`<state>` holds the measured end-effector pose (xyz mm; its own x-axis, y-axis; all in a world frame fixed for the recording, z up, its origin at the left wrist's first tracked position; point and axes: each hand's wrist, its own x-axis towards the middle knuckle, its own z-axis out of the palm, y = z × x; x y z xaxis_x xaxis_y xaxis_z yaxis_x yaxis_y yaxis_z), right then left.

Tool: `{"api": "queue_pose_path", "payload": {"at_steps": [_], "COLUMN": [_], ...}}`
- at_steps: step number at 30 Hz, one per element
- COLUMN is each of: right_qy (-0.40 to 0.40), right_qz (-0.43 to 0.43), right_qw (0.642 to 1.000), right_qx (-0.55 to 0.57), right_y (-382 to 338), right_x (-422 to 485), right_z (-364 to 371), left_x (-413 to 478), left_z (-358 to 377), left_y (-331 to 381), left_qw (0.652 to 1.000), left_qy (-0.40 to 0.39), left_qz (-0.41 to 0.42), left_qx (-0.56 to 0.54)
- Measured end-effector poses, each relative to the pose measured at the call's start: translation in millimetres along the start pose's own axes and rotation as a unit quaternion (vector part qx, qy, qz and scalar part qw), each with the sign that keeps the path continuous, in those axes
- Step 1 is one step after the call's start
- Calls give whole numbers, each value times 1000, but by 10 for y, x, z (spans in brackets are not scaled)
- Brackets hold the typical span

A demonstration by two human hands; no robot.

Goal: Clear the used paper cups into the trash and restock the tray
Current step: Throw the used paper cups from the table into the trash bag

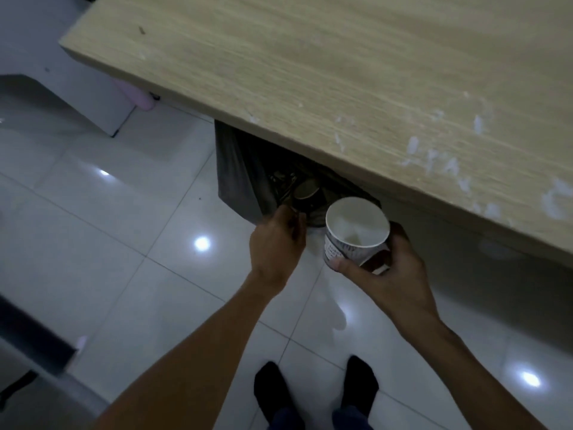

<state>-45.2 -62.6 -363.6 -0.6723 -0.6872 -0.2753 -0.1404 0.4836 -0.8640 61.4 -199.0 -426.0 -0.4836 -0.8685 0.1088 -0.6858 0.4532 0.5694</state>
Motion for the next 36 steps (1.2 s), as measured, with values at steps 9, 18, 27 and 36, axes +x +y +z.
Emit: {"api": "queue_pose_path", "payload": {"at_steps": [9,18,27,36], "right_qy": [-33,-162,-126,-76], "right_qz": [18,43,83,83], "right_qw": [999,982,988,994], "right_qx": [3,-81,-13,14], "right_y": [-219,-682,-832,-623], "right_x": [183,573,774,475], "right_z": [546,1362,1631,1213], "left_x": [-447,-524,-480,-371], "left_z": [-374,-783,-1031,-972], "left_y": [-138,-386,-589,-651], "left_qw": [974,964,968,979], "left_qy": [87,73,66,32], "left_qz": [-112,-133,-125,-121], "left_qx": [-179,-217,-209,-161]}}
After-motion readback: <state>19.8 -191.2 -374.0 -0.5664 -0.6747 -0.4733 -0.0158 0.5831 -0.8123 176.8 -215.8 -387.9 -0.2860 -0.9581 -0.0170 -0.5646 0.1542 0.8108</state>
